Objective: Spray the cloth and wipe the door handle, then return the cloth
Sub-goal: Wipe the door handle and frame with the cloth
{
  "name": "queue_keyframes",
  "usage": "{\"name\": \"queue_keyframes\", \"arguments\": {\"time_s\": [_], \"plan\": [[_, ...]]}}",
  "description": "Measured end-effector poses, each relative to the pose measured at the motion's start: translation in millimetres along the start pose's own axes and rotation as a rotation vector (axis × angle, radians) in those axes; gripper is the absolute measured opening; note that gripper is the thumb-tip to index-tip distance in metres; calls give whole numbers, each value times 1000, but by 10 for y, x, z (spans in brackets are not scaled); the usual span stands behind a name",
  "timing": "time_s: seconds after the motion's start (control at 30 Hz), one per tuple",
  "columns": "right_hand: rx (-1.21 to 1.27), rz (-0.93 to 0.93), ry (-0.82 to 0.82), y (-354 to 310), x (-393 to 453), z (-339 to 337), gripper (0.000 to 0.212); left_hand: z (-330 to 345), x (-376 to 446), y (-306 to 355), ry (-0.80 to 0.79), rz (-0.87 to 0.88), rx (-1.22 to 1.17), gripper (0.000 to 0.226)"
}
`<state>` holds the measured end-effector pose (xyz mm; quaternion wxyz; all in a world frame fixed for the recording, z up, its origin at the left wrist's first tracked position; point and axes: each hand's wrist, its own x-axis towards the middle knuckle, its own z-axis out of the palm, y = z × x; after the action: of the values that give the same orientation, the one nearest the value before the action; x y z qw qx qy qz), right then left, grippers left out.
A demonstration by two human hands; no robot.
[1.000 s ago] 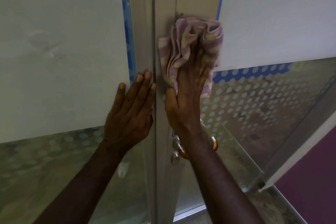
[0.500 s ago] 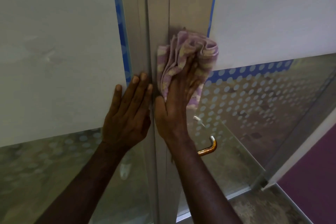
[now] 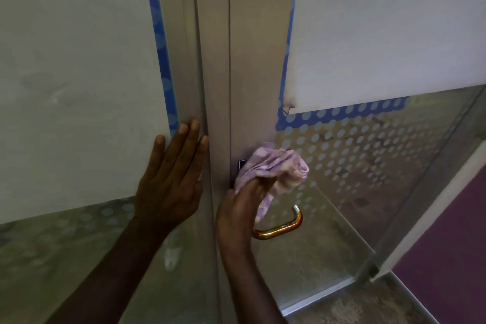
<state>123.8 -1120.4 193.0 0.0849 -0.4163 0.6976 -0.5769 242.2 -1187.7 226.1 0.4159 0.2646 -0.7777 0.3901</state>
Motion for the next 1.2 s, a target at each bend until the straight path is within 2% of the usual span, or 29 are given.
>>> {"name": "queue_keyframes", "arguments": {"time_s": [0.1,0.23,0.3,0.37,0.47,0.53,0.67,0.77,0.83,0.93,1.07,1.2], "plan": [[80,86,70,-41,147,-9,67,2,24,1,-13,3,-6,67],[11,6,-113,16,-388,172,63,14,9,1,-5,2,-12,63],[-76,-25,-143,25,-370,131,61,12,12,6,4,8,-5,63],[-123,-175,-101,-125,-146,-4,58,14,5,15,10,-3,-19,65],[-107,-500,29,-504,374,-167,68,23,6,27,5,-16,-12,71],[-126,-582,53,-651,602,-229,72,21,7,34,3,-25,-33,67],[-165,-558,37,-312,365,-109,76,4,15,24,-5,-16,-58,64],[-96,-350,-83,162,-149,34,70,-2,13,-6,-15,-5,-65,66],[-154,-277,-184,355,-327,34,73,-1,4,-12,-16,8,-71,66],[-206,-413,-110,270,-120,-85,75,12,7,-8,-5,6,-82,66],[-167,-642,27,-490,564,-328,92,35,5,-1,7,-2,-72,67],[-233,-779,135,-849,952,-499,87,58,-12,-12,-4,5,-33,69]]}}
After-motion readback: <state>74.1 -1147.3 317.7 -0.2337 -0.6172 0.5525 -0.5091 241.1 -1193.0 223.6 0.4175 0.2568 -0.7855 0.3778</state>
